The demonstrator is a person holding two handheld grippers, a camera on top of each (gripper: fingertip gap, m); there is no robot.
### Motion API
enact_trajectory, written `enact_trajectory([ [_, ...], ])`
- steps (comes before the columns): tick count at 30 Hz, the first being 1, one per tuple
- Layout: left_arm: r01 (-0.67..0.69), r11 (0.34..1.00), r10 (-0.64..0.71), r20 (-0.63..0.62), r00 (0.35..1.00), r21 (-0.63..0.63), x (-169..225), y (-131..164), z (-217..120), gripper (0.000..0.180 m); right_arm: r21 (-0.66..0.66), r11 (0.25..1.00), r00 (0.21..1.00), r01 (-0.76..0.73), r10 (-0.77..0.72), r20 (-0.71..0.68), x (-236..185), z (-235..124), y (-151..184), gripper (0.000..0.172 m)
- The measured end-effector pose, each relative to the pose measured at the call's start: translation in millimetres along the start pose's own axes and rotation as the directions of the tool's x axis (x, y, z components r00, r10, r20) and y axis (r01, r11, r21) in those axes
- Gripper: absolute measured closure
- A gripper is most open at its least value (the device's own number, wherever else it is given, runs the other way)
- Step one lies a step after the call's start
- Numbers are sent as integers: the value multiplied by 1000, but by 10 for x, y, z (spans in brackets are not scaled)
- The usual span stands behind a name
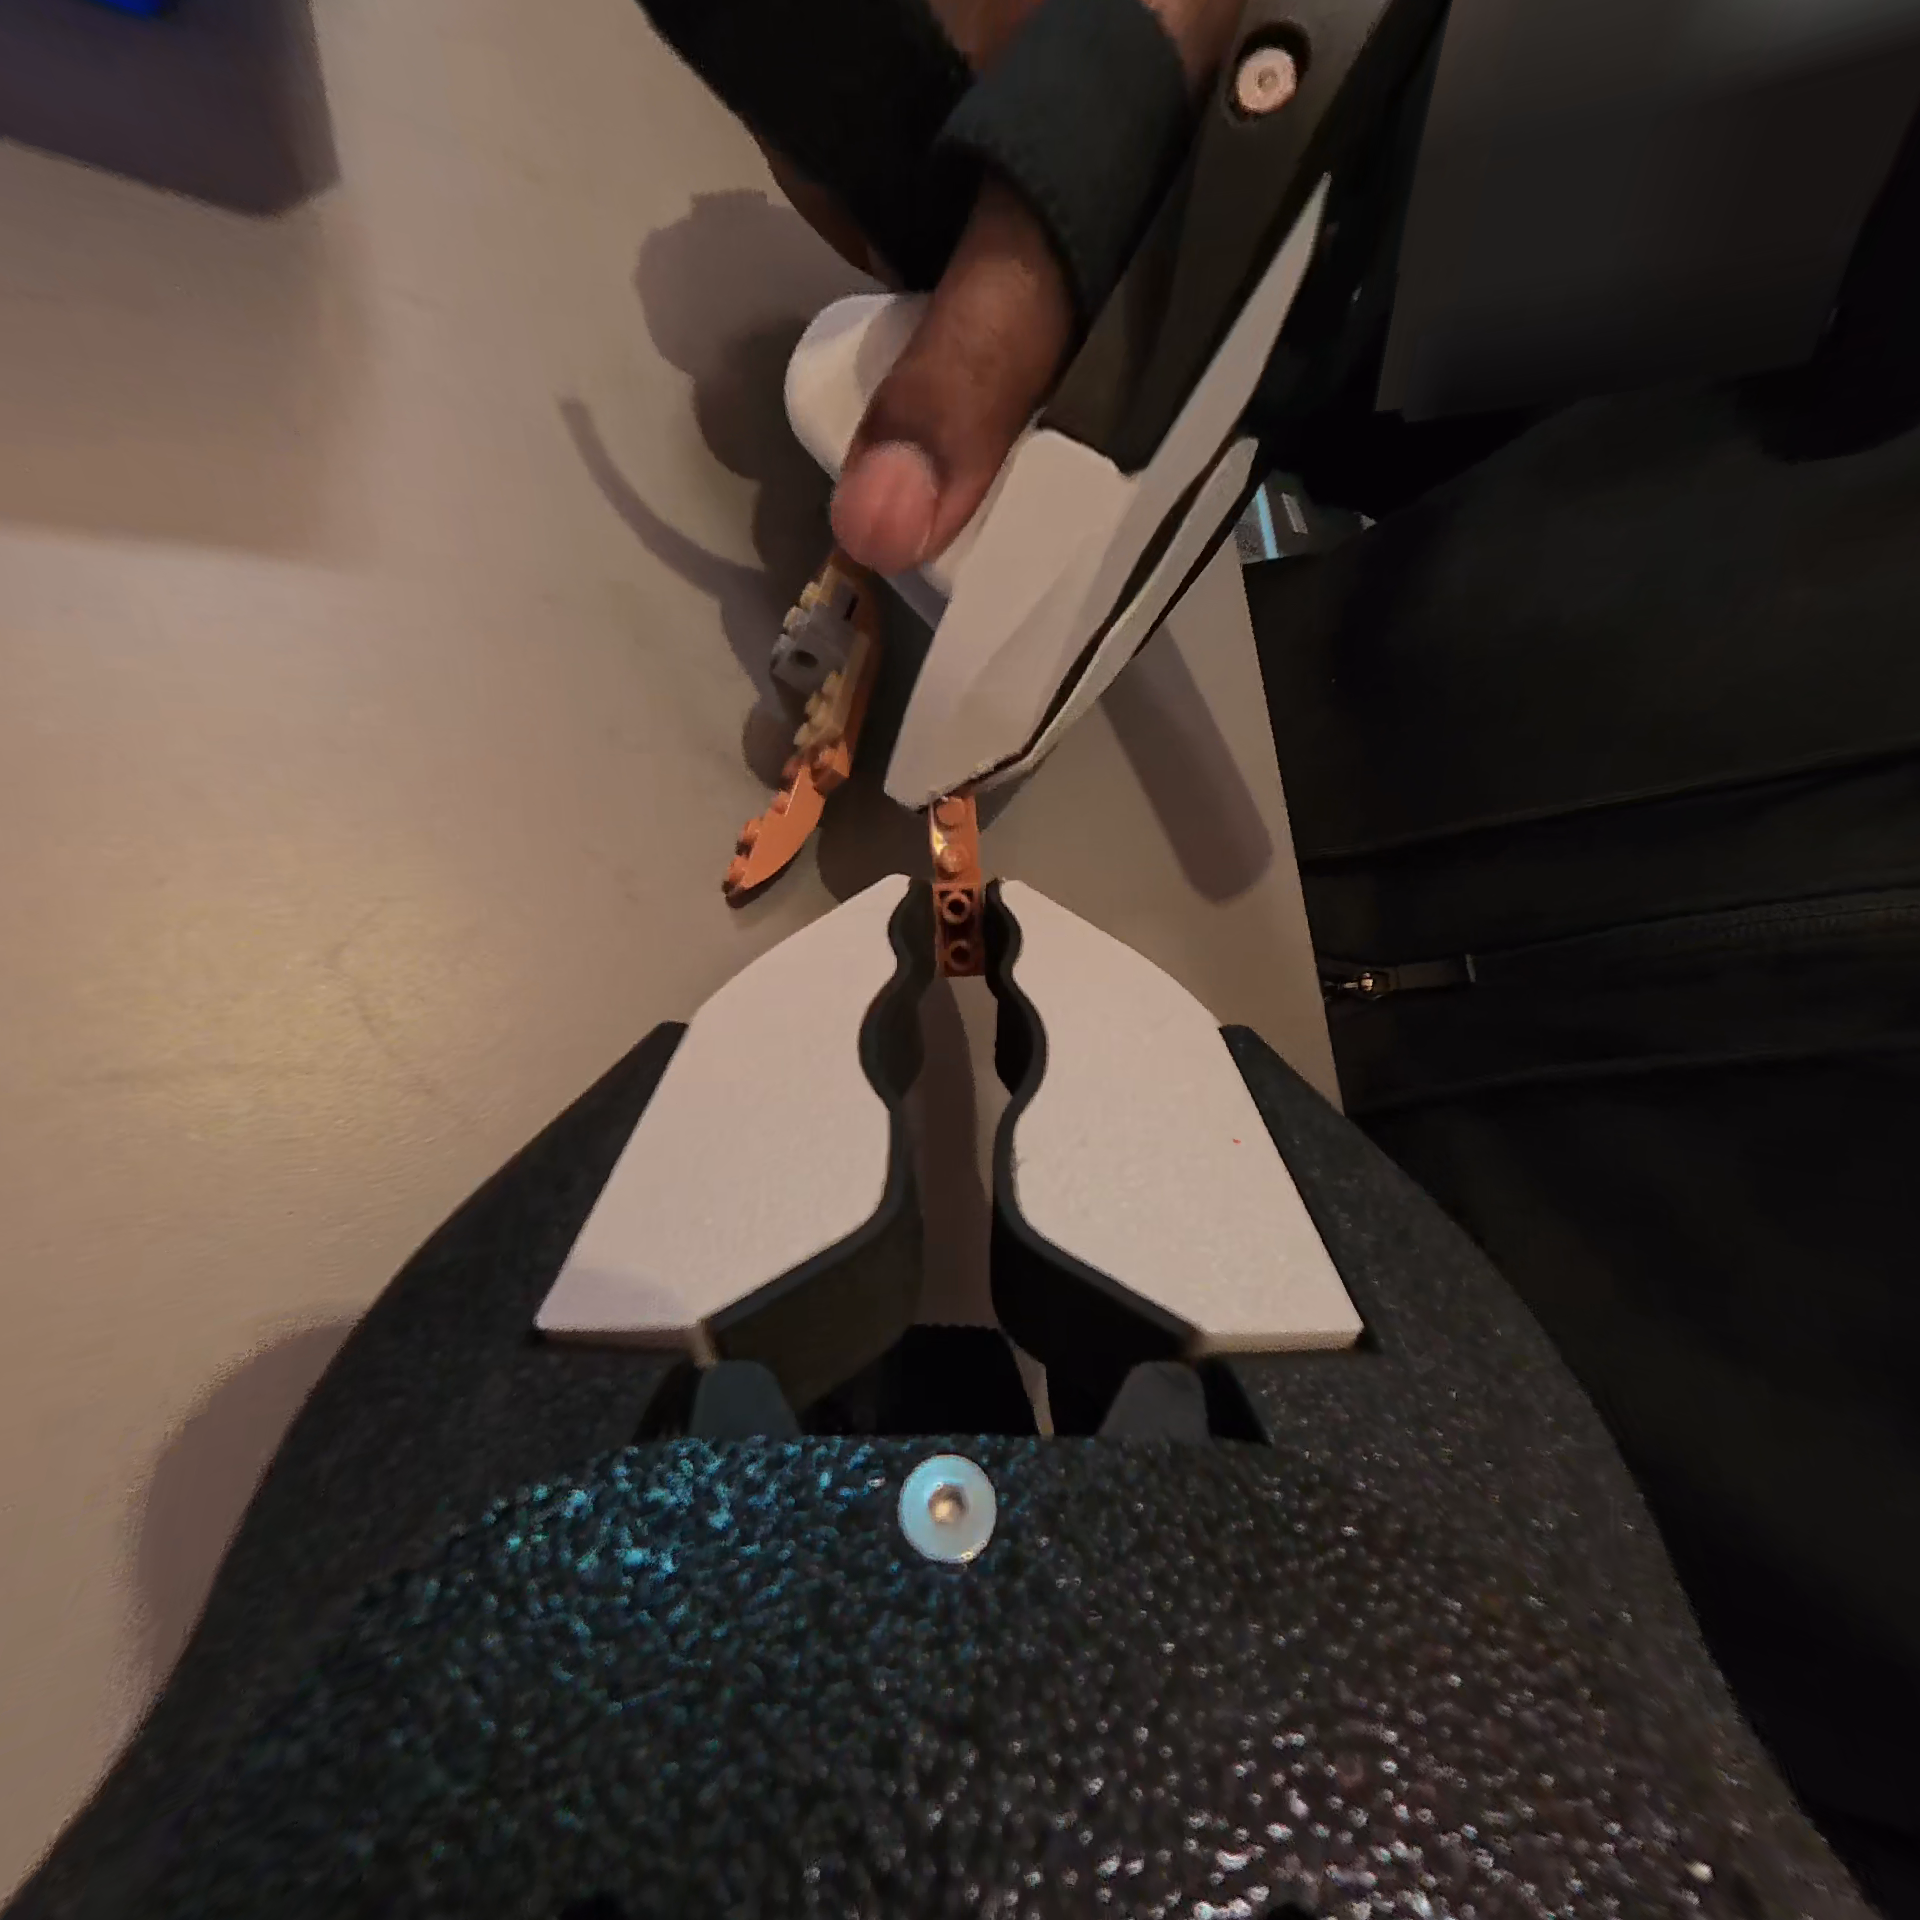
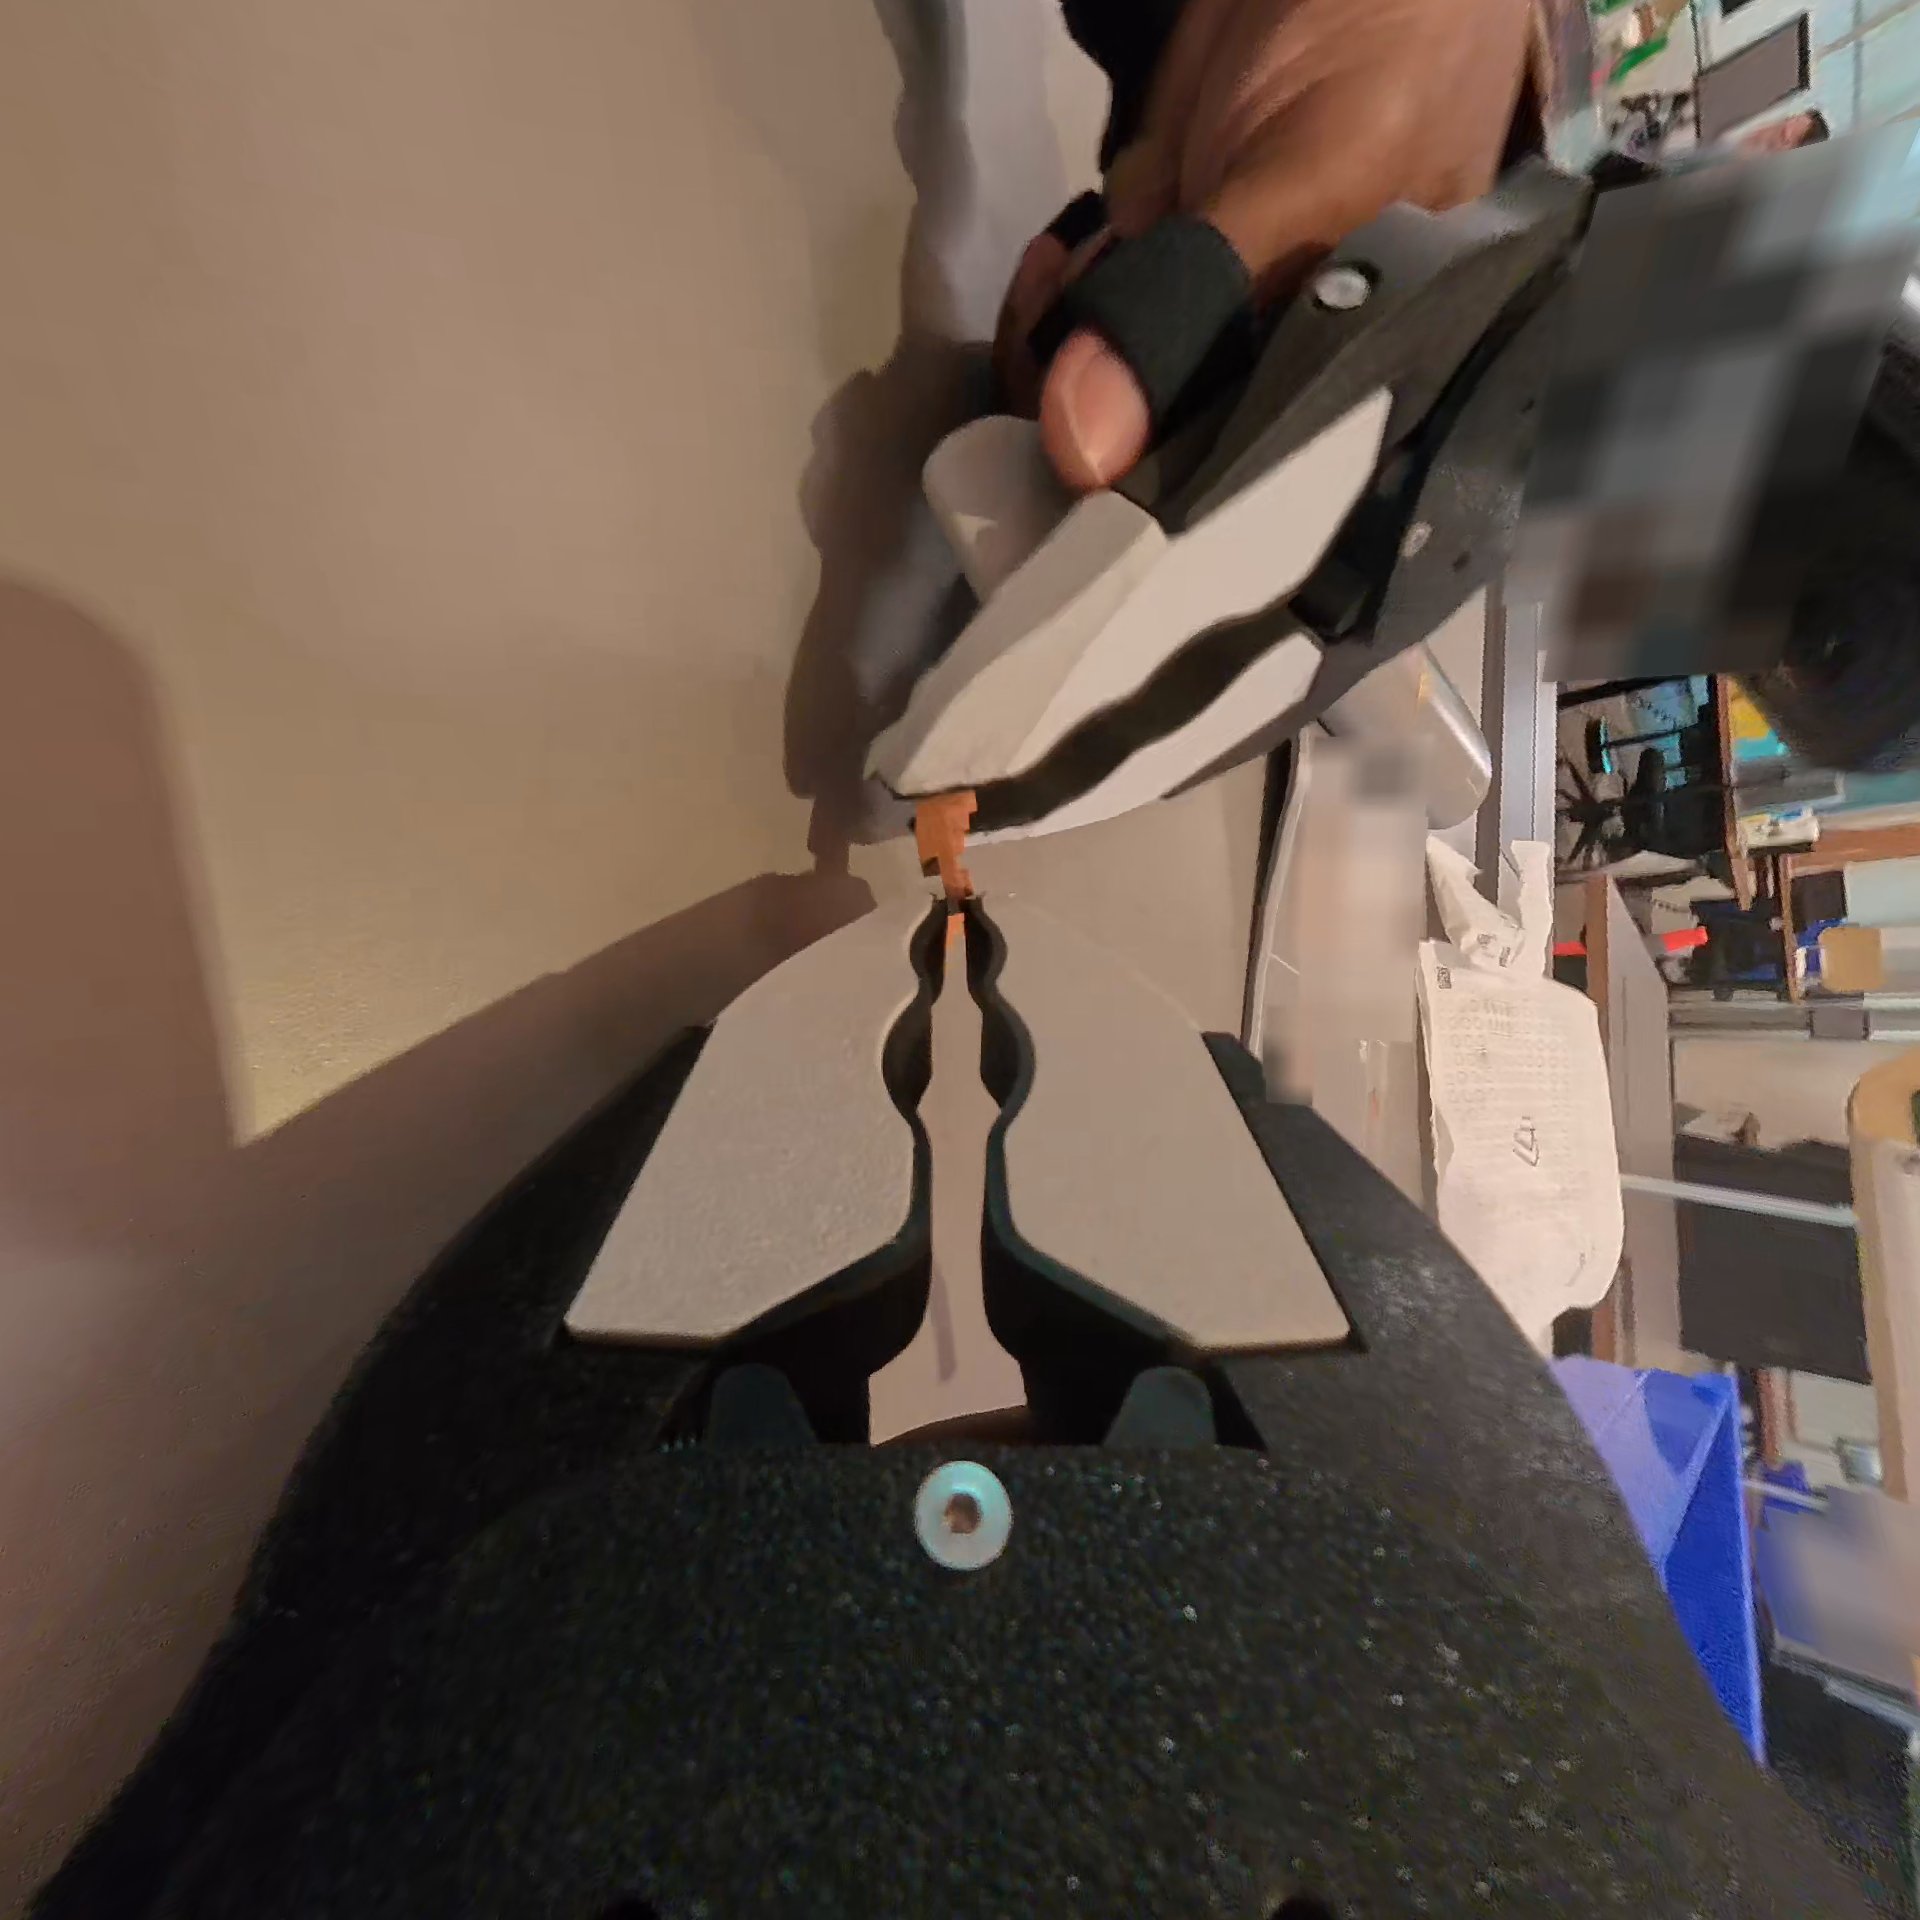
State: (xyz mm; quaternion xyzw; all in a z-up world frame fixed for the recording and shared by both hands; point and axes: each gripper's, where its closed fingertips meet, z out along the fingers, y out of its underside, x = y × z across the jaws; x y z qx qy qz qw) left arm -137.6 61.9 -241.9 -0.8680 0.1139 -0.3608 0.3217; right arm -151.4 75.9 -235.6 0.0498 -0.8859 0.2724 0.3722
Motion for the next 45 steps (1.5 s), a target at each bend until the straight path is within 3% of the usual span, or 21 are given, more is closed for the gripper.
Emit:
enact_trajectory([
  [5,-206,978,203,195,960,-1,-184,-68,-120,153,-23,973,972,-229,227,-56,228,-75,164,169],
  [10,-504,864,449,451,771,0,-319,-347,-282,148,-3,899,898,-439,438,-31,299,-104,235,169],
  [14,-605,795,538,509,672,-41,-300,-408,-281,154,-2,864,864,-503,503,-3,280,-90,249,169],
  [24,-603,793,561,498,662,-92,-347,-350,-194,172,-3,833,833,-553,552,29,248,-59,250,169],
  [30,-588,798,573,459,678,-128,-368,-268,-165,172,-106,833,825,-543,552,116,57,-74,307,149],
  [37,-566,800,592,403,698,-196,-355,-156,-134,172,-156,831,810,-534,556,186,-36,-108,171,148],
  [45,-547,795,607,381,698,-264,-355,-97,-84,172,-317,805,822,-502,558,114,-98,-39,278,150],
])
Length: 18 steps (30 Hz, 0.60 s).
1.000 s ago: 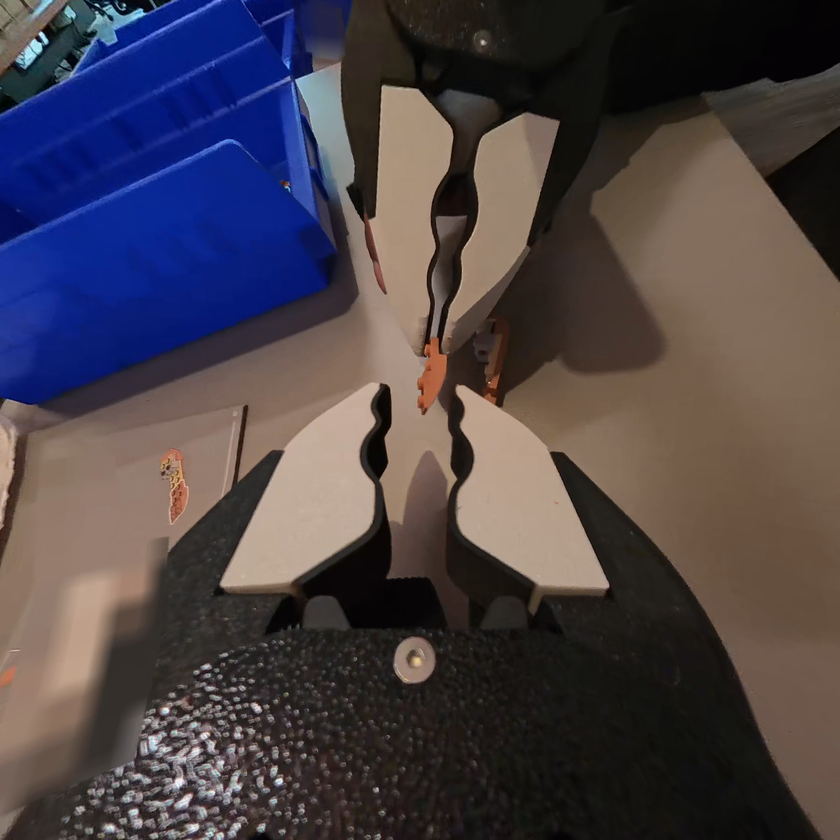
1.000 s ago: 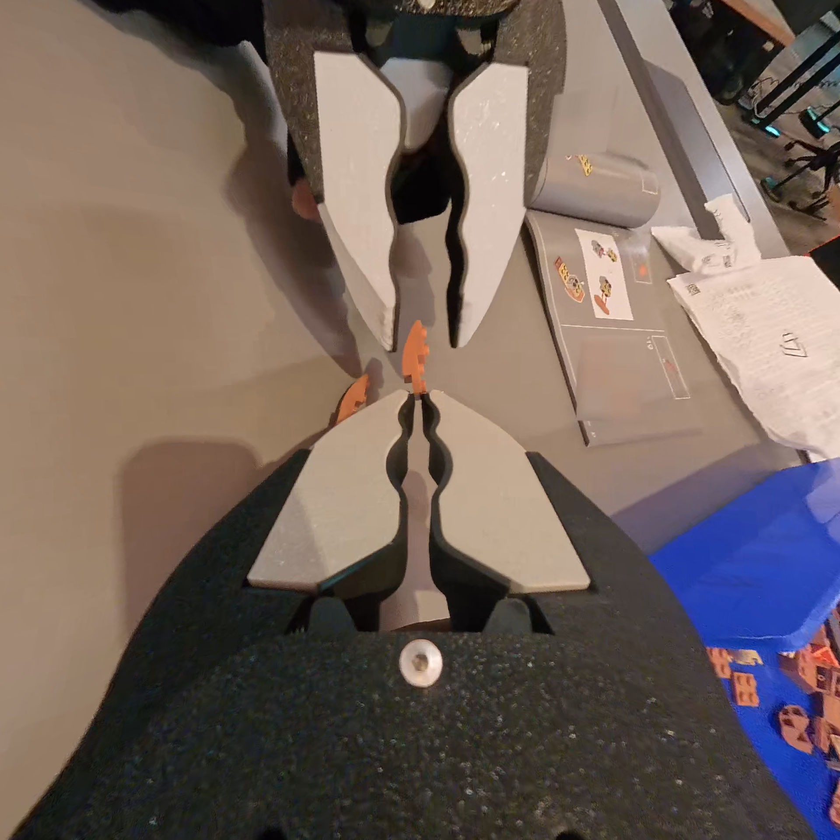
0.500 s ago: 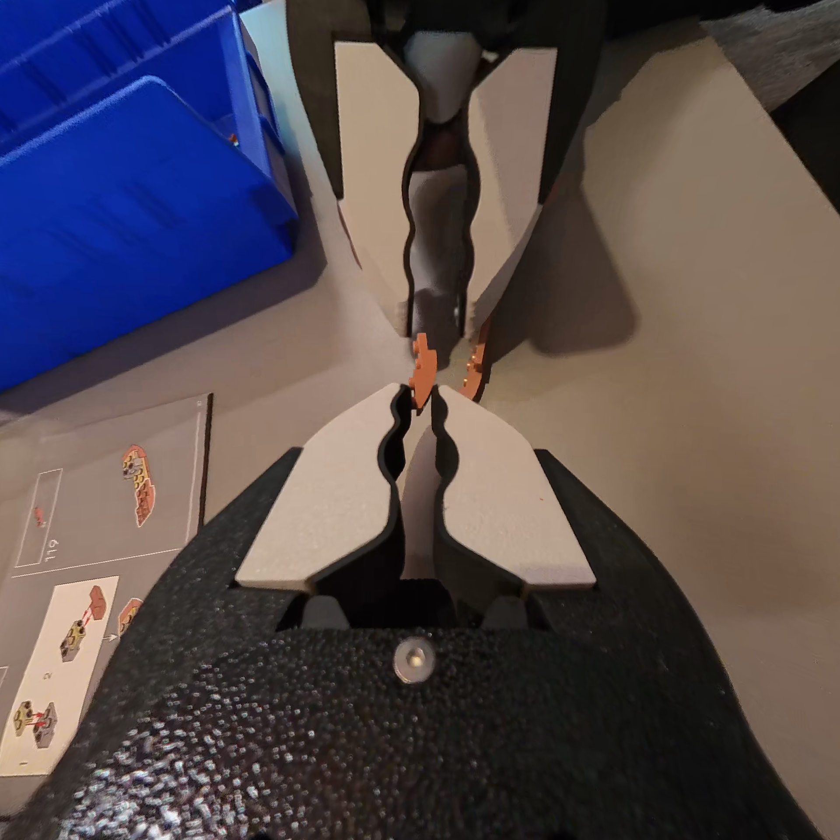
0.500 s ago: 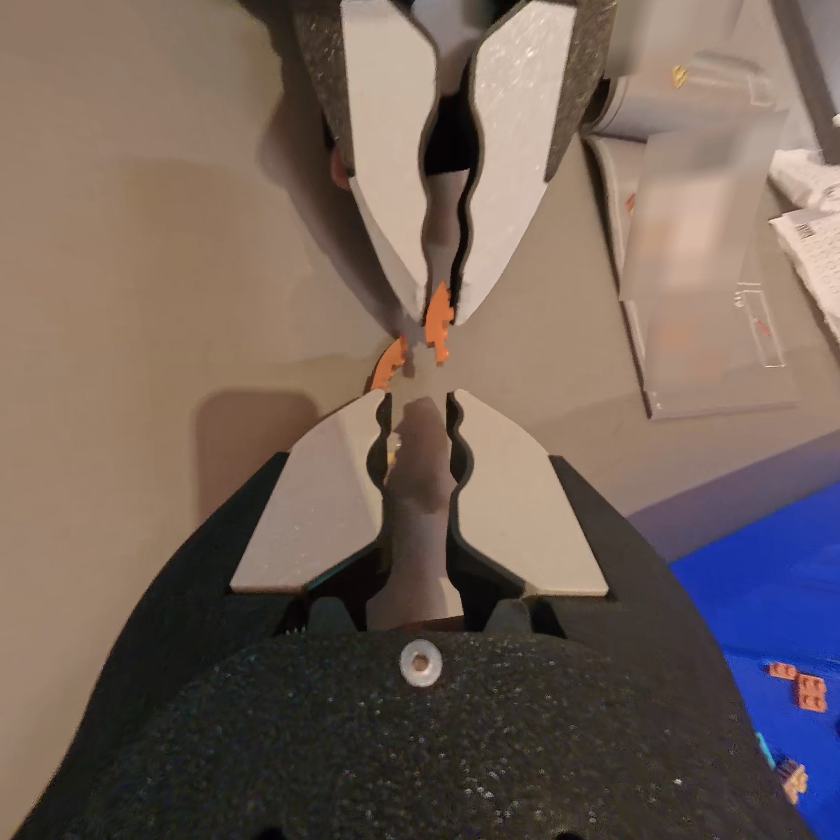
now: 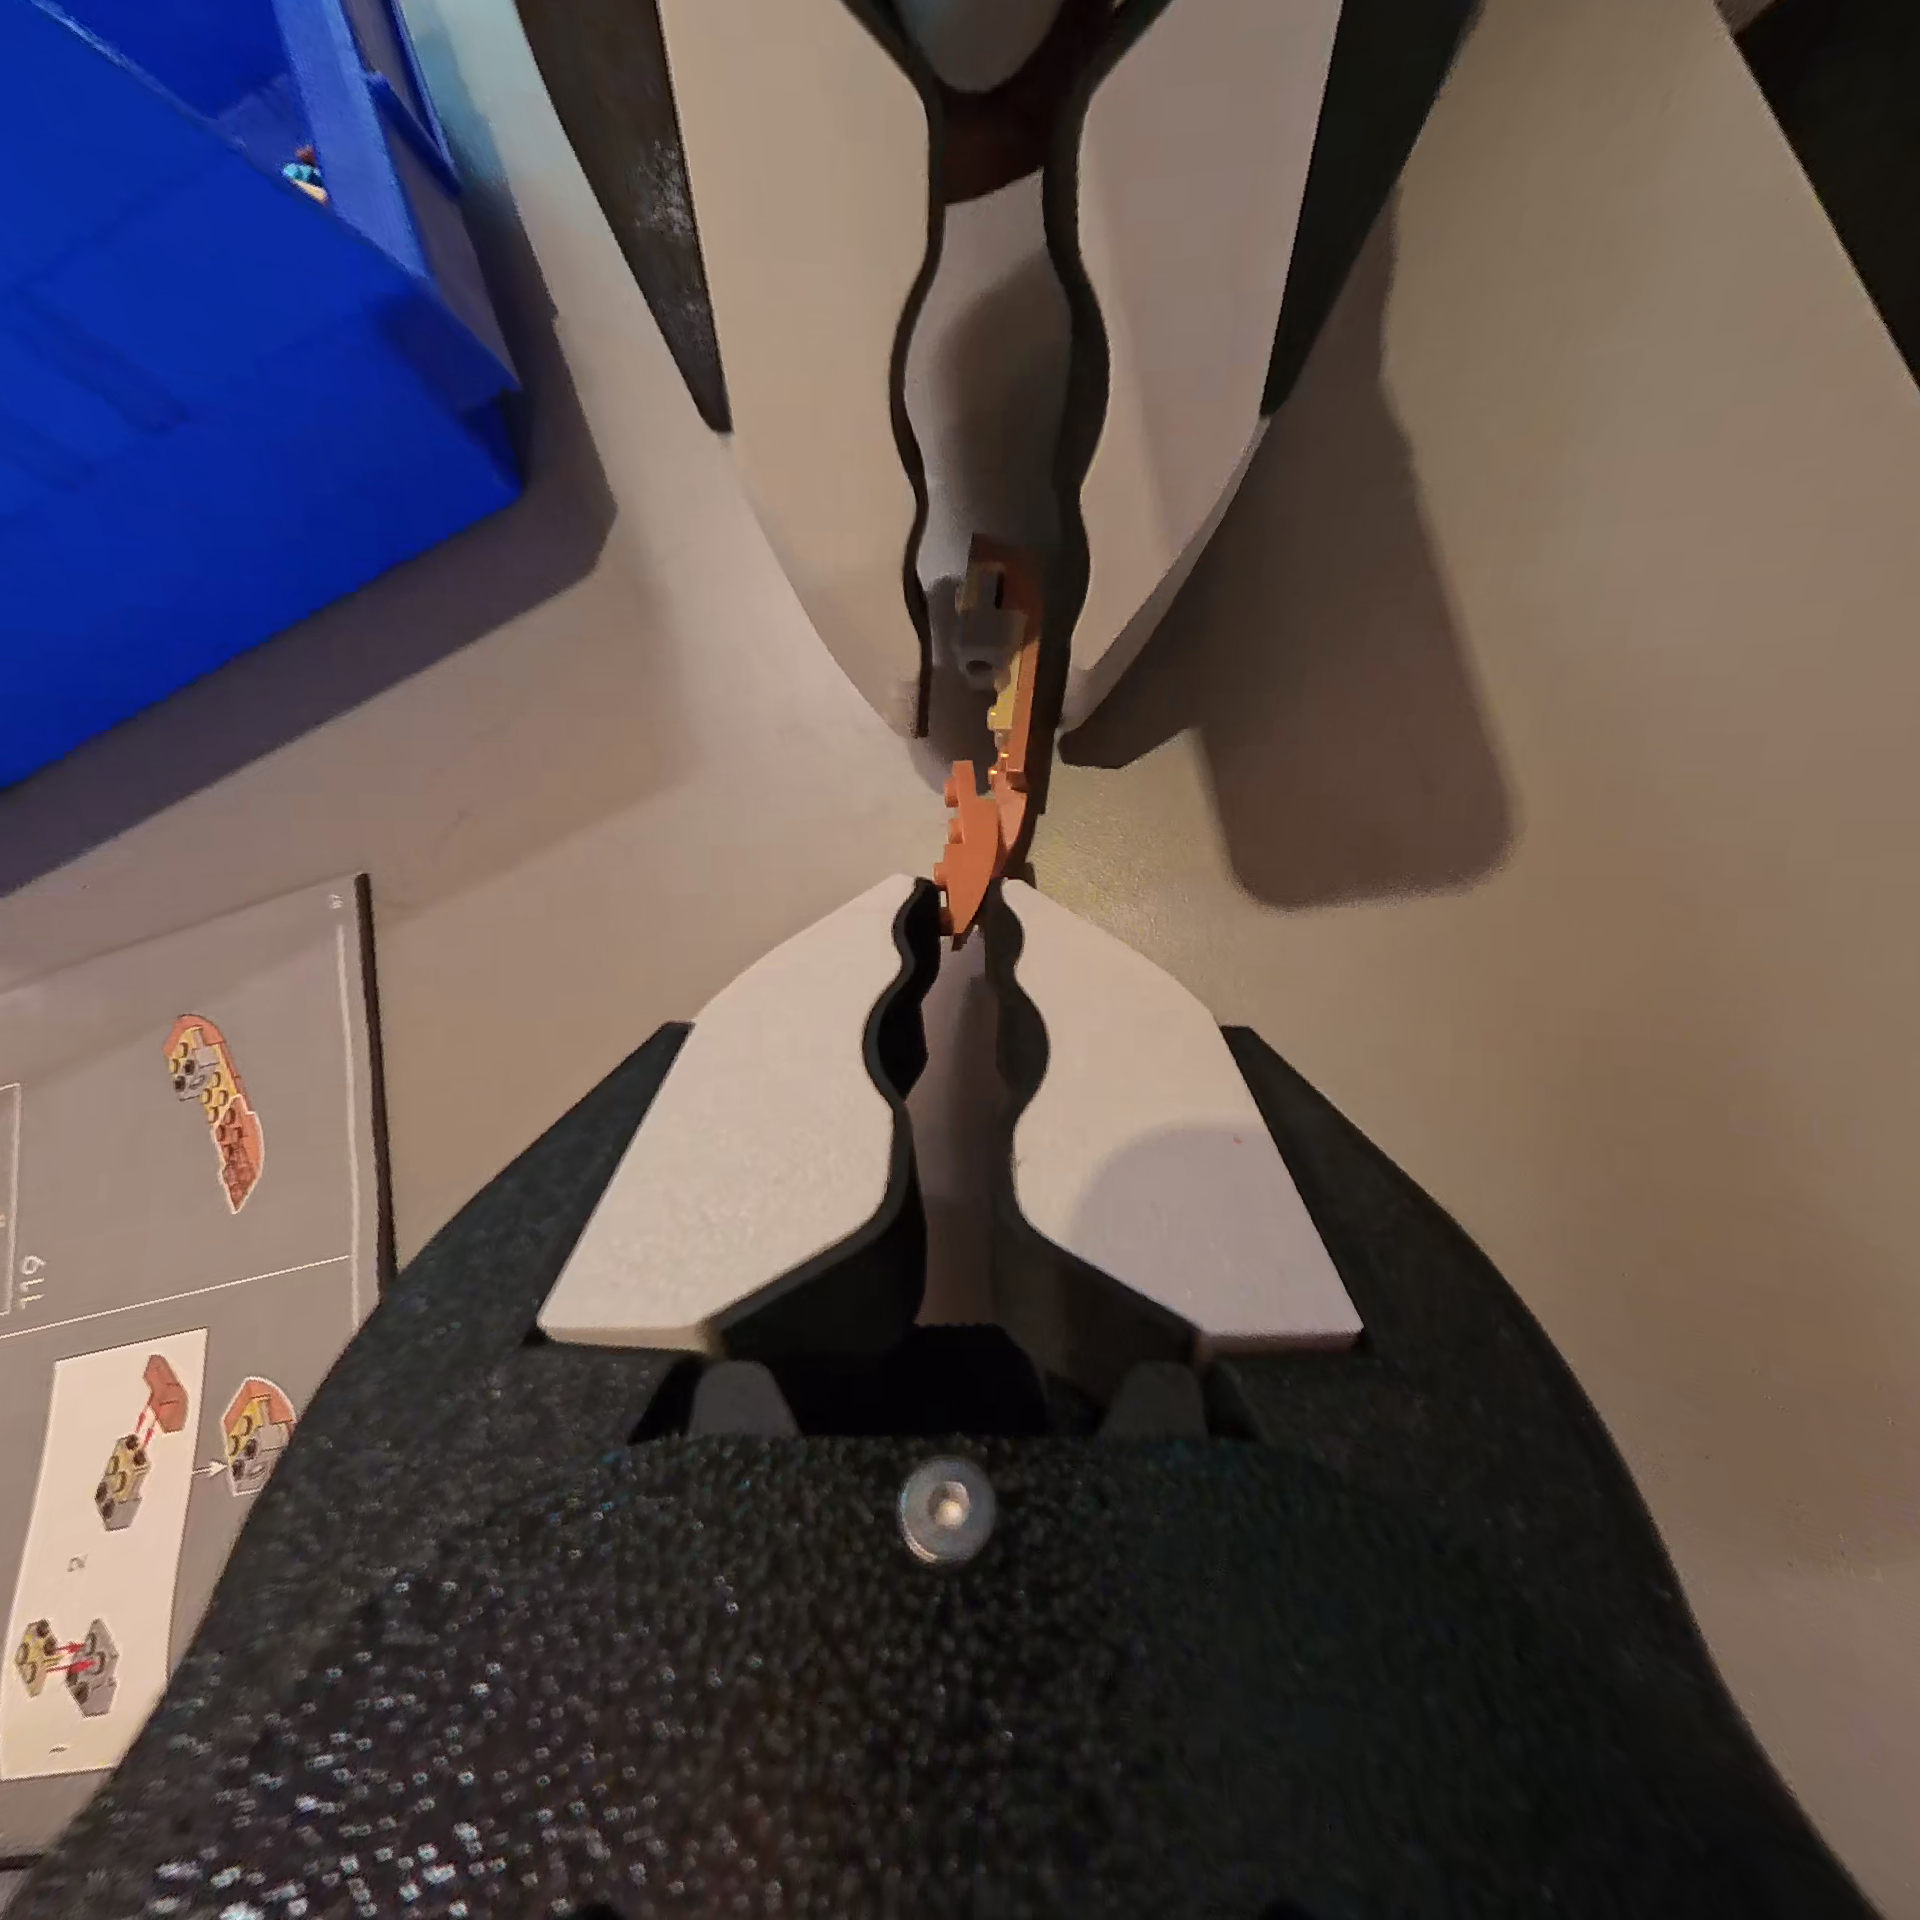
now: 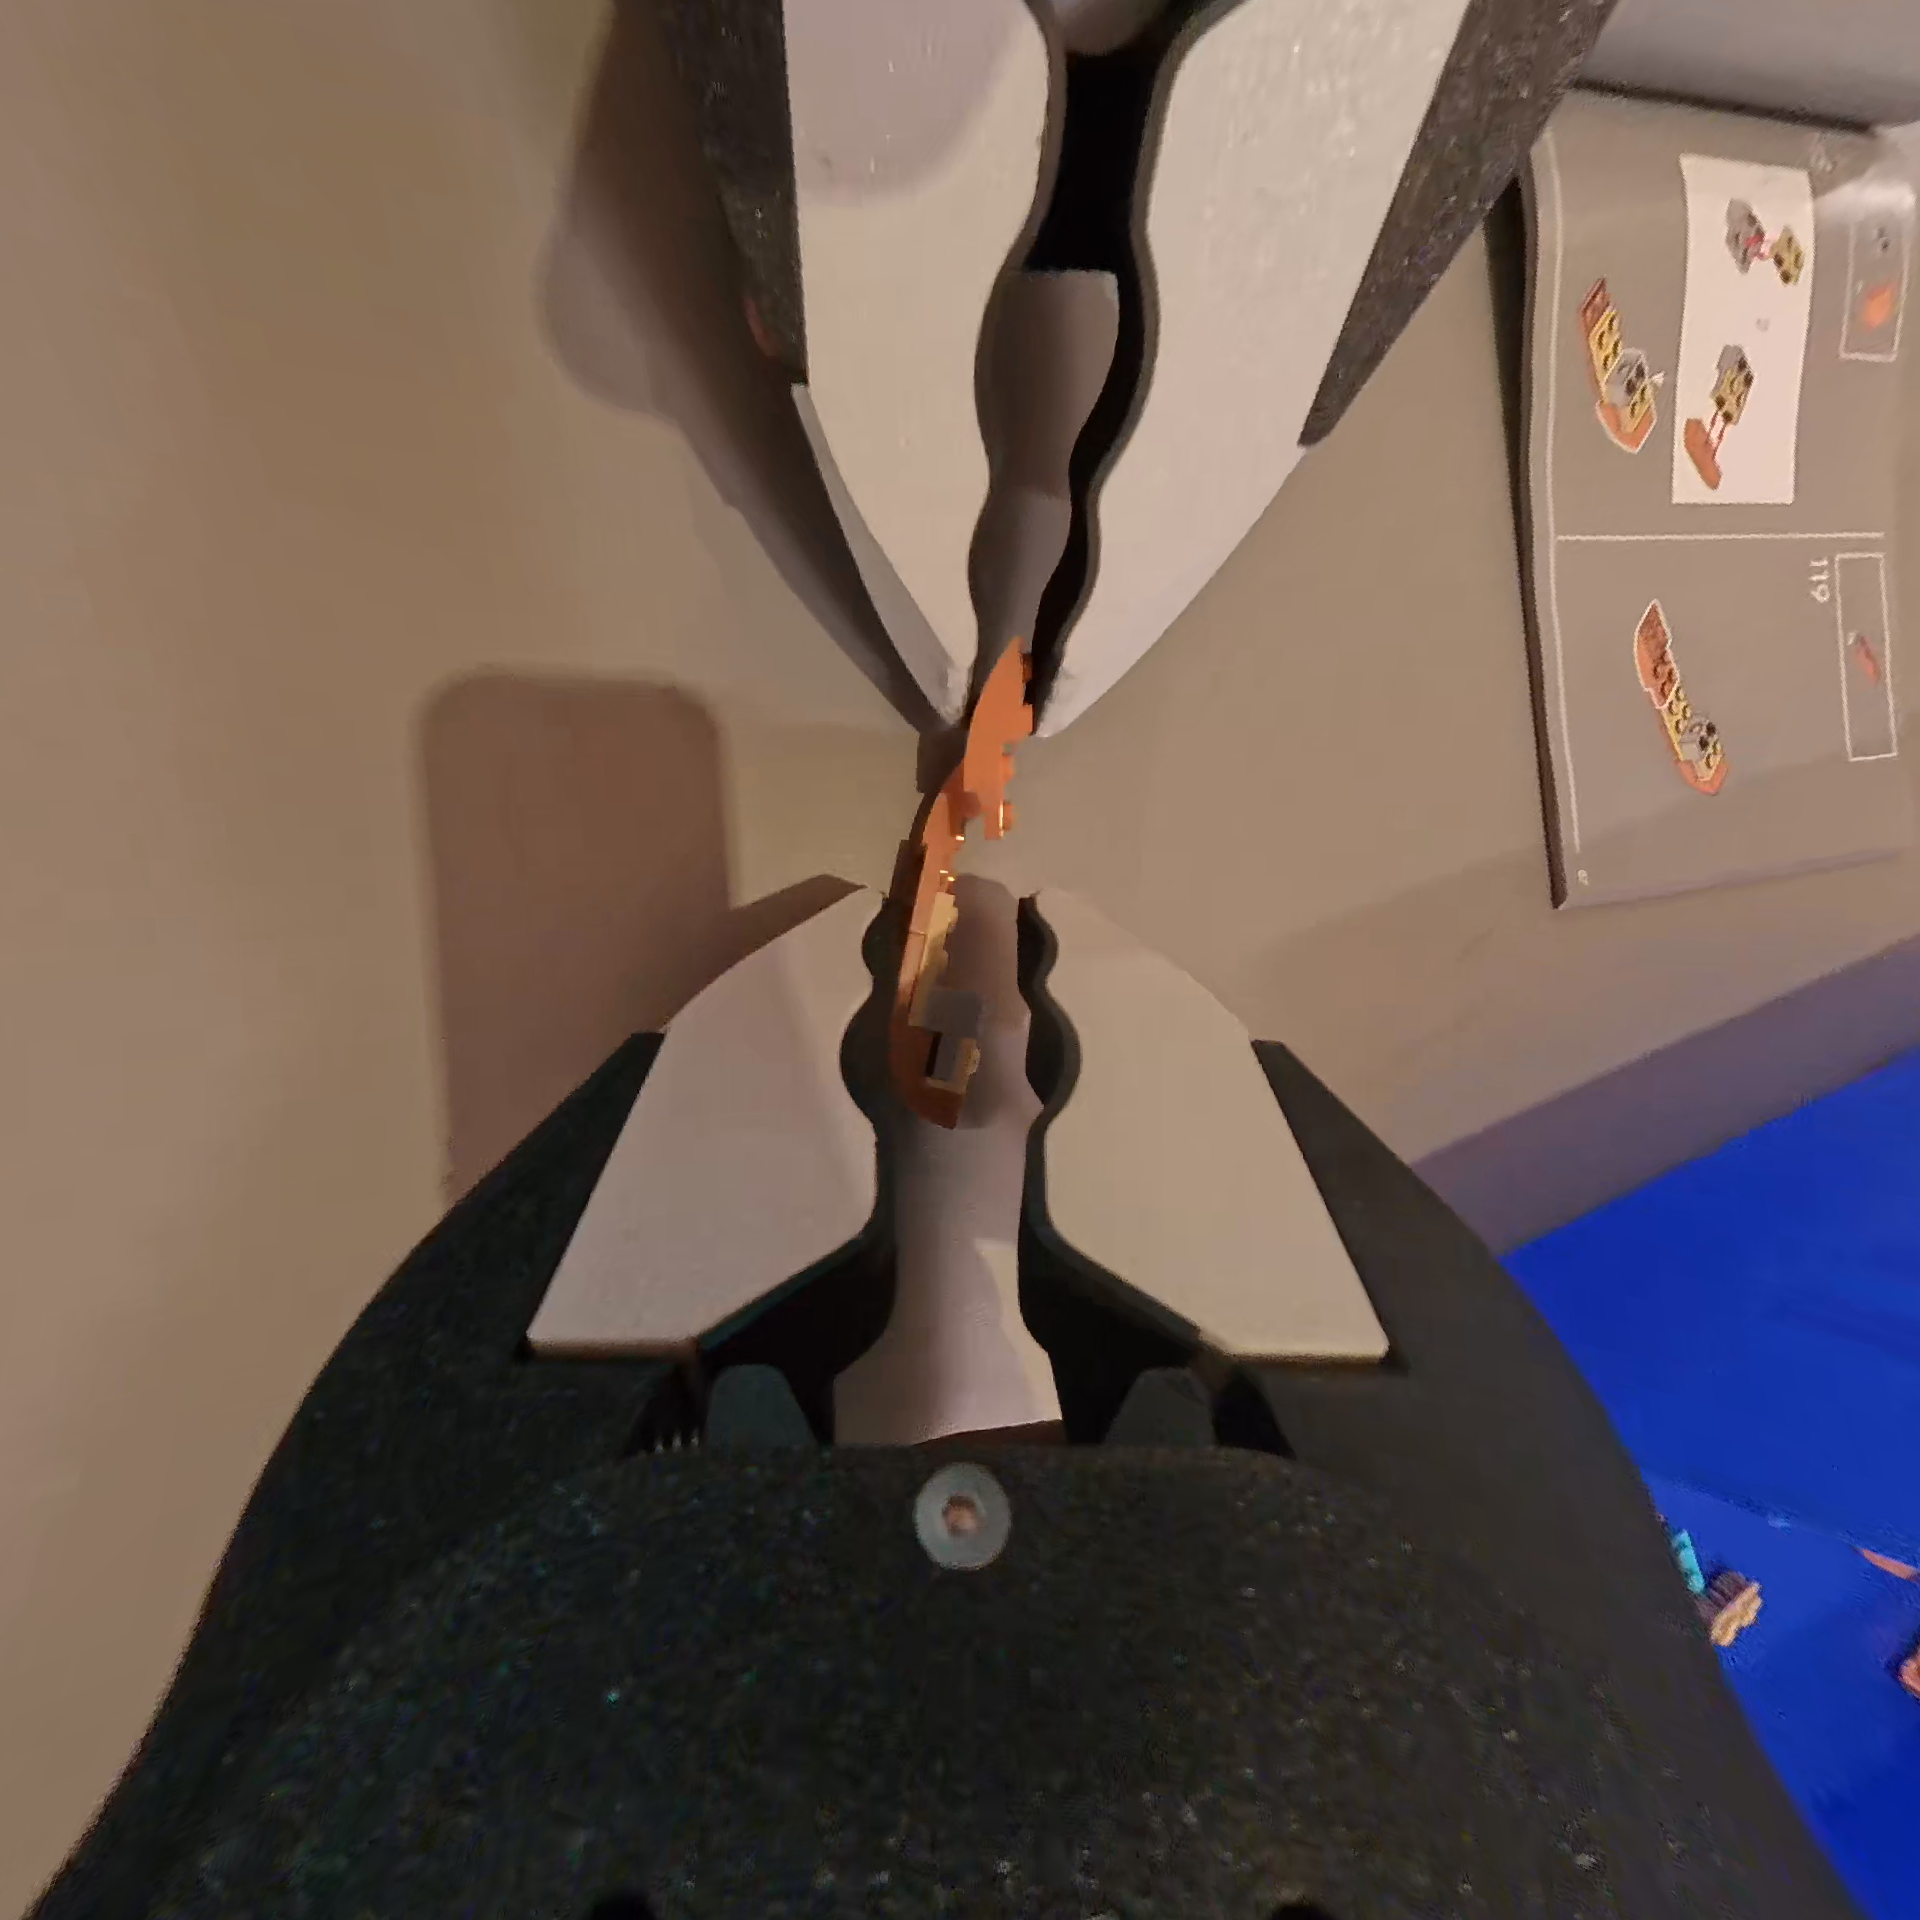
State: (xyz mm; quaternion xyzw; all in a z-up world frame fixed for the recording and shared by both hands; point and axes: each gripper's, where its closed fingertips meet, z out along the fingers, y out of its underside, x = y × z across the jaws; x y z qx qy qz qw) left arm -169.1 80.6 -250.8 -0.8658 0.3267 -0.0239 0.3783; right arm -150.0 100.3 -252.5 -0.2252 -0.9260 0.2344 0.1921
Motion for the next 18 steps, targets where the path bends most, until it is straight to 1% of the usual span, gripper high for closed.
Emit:
enact_trajectory([
  [4,-3,1000,3,-3,1000,-19,9,12,17,172,-67,997,999,23,-25,-24,-8,49,58,154],
  [6,-2,1000,2,-6,1000,-23,16,12,21,172,-73,997,999,32,-34,-25,-21,68,58,161],
  [10,-2,1000,2,3,1000,-29,9,13,21,172,-71,996,997,60,-64,-54,11,77,55,162],
  [18,-38,998,39,28,999,-49,7,10,22,172,-17,968,960,251,-251,-123,4,73,7,162],
])
